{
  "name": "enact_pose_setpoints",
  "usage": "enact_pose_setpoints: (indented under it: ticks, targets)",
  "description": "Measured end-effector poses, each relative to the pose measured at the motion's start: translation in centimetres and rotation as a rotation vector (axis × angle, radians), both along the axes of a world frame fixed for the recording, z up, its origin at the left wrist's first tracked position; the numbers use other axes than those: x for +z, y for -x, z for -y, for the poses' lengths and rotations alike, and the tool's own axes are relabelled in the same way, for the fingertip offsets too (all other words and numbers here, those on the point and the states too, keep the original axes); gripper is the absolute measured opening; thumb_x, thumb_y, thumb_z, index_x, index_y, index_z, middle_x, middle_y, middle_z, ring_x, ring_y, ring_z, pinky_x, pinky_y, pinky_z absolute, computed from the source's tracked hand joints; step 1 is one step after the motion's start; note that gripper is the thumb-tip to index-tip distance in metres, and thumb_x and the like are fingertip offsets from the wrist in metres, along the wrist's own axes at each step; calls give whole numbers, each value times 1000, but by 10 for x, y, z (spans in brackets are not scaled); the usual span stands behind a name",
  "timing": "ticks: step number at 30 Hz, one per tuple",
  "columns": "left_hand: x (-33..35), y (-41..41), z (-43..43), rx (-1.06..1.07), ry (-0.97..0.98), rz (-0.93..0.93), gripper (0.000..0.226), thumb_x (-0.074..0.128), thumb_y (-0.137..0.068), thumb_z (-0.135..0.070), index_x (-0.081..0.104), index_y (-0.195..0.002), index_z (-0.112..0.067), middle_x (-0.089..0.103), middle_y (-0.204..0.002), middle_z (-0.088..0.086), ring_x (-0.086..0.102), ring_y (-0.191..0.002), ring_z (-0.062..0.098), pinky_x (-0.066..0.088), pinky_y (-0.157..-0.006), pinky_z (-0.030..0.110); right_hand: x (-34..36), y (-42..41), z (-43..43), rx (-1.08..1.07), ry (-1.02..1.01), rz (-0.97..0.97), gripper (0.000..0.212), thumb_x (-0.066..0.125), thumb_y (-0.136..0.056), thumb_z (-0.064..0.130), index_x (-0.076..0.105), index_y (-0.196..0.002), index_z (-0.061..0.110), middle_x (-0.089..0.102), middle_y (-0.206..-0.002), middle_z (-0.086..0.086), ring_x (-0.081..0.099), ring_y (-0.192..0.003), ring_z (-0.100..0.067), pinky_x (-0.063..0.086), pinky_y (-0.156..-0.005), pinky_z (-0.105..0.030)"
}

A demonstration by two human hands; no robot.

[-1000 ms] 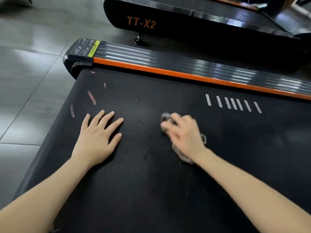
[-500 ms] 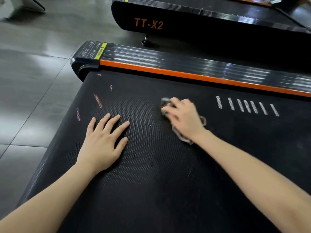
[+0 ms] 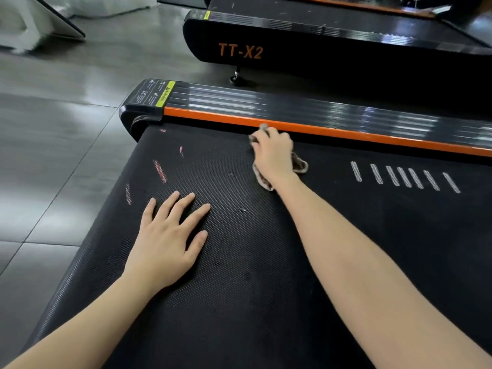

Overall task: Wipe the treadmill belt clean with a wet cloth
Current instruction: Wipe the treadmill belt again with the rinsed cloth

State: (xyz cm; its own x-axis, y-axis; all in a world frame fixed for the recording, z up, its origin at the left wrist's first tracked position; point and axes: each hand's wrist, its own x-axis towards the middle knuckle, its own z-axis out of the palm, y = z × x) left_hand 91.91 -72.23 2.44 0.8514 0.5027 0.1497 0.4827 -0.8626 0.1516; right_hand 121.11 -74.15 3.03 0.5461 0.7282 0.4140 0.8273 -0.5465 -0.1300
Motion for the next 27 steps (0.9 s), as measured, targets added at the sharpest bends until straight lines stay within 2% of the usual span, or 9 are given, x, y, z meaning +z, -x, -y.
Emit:
enact_pose_setpoints:
  ticks: [4, 7, 9, 12, 15, 18, 20, 23, 27]
  targets:
    - [1, 1, -1, -2, 14, 5, 54, 25, -92, -52, 47, -137, -32, 45, -143, 3, 31, -138, 27, 18, -113, 54, -1, 40, 1, 207, -53, -17, 28, 50, -92, 31, 64, -114, 20, 60, -113, -8, 49, -84, -31, 41, -73, -40]
    - [2, 1, 0, 3, 14, 1, 54, 26, -91, -52, 48, -137, -32, 46, -143, 4, 32, -138, 28, 19, -113, 55, 1, 72, 43, 330, -48, 7, 43, 45, -92, 42, 56, -130, 27, 60, -118, -8, 50, -81, -29, 44, -69, -40]
    - [1, 1, 0, 3, 9, 4, 55, 27, -90, -51, 49, -136, -31, 47, -142, 5, 34, -137, 30, 20, -112, 56, 1, 108, 82, 411, -29, 3, 46, 46, -93, 47, 52, -135, 31, 58, -122, -9, 48, -82, -28, 42, -71, -40]
    - [0, 1, -1, 8, 14, 5, 56, 26, -89, -52, 48, -137, -31, 45, -143, 5, 32, -138, 30, 18, -113, 56, 6, 158, 145, 491, 13, -17, 45, 47, -91, 54, 56, -131, 34, 56, -127, -12, 48, -88, -28, 39, -74, -39]
    - [-1, 2, -1, 9, 23, 4, 58, 22, -89, -53, 45, -138, -32, 42, -146, 4, 28, -140, 29, 14, -114, 54, 7, 172, 168, 522, 83, 9, 45, 45, -92, 57, 57, -130, 36, 56, -130, -10, 52, -97, -29, 38, -80, -42]
    - [-3, 1, -1, 12, 25, 9, 61, 19, -88, -55, 44, -139, -33, 39, -148, 3, 25, -141, 27, 12, -115, 53, 7, 166, 146, 564, 130, 69, 42, 42, -93, 55, 59, -127, 35, 54, -135, -9, 51, -111, -33, 35, -93, -50]
    - [-4, 1, -1, 19, 23, 13, 62, 18, -87, -54, 44, -139, -33, 39, -148, 3, 25, -141, 27, 11, -115, 52, 1, 162, 128, 546, 112, 16, 39, 44, -94, 50, 64, -122, 33, 56, -134, -8, 50, -118, -35, 35, -98, -55]
    - [-4, 1, -3, 12, 25, 9, 63, 17, -86, -55, 42, -140, -33, 38, -149, 3, 24, -141, 26, 10, -115, 51, -2, 168, 128, 492, 22, -134, 35, 49, -93, 41, 69, -116, 25, 60, -128, -9, 54, -115, -35, 43, -96, -50]
    - [-2, 2, -2, 19, 19, -20, 63, 15, -87, -55, 37, -142, -34, 32, -152, 2, 19, -143, 26, 6, -116, 50, -2, 209, 196, 547, -1, -228, 31, 54, -92, 35, 70, -114, 22, 56, -134, -7, 50, -124, -31, 40, -104, -43]
